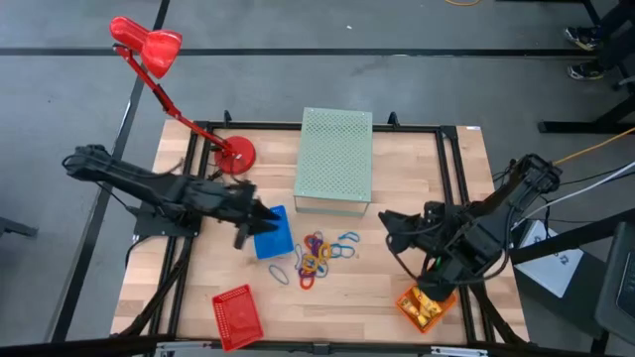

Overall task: Pick & Place Office Desk Supplies
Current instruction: Put the yellow spring keychain into the red basket

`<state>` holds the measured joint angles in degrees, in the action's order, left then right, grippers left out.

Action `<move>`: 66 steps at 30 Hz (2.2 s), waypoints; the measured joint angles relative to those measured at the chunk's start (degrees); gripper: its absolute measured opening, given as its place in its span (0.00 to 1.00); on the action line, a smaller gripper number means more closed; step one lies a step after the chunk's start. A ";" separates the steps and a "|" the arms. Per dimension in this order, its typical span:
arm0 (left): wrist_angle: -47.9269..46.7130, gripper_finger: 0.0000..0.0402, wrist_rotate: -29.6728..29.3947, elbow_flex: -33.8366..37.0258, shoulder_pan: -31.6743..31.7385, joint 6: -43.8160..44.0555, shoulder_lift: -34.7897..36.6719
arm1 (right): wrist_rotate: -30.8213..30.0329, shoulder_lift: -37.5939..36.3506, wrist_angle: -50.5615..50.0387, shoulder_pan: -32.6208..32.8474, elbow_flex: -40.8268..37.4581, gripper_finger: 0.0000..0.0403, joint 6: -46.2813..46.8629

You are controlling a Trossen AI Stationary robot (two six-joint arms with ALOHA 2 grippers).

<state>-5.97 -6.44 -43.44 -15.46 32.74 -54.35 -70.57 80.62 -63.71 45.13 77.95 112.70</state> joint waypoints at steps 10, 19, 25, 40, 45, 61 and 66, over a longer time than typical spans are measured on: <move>-21.47 0.38 3.38 -20.90 4.09 -8.41 -24.44 | 2.48 -7.37 -1.80 -0.51 0.02 0.44 -13.24; -28.31 0.38 6.88 -33.74 5.55 -10.61 -40.94 | 5.26 -10.83 -1.79 0.80 0.02 0.44 -23.11; -31.29 0.38 6.62 -35.85 5.55 -6.88 -48.26 | 8.67 -11.02 -1.77 0.82 0.02 0.44 -26.71; -34.30 0.38 5.47 -35.96 8.13 -5.41 -51.50 | 10.17 -11.04 -1.79 0.82 0.02 0.44 -28.36; -33.99 0.38 9.40 -36.03 7.46 -8.92 -50.24 | 10.17 -11.04 -1.81 0.82 0.02 0.44 -28.39; -33.27 0.38 11.46 -35.95 4.62 -18.90 -50.71 | 10.13 -11.02 -1.79 0.82 0.02 0.44 -29.17; -32.95 0.38 15.59 -35.56 4.21 -18.80 -51.83 | 10.12 -11.02 -1.79 0.67 0.02 0.44 -29.19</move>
<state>-38.92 9.15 -79.00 -11.25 13.94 -106.18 -60.45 69.60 -65.49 45.80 77.97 83.51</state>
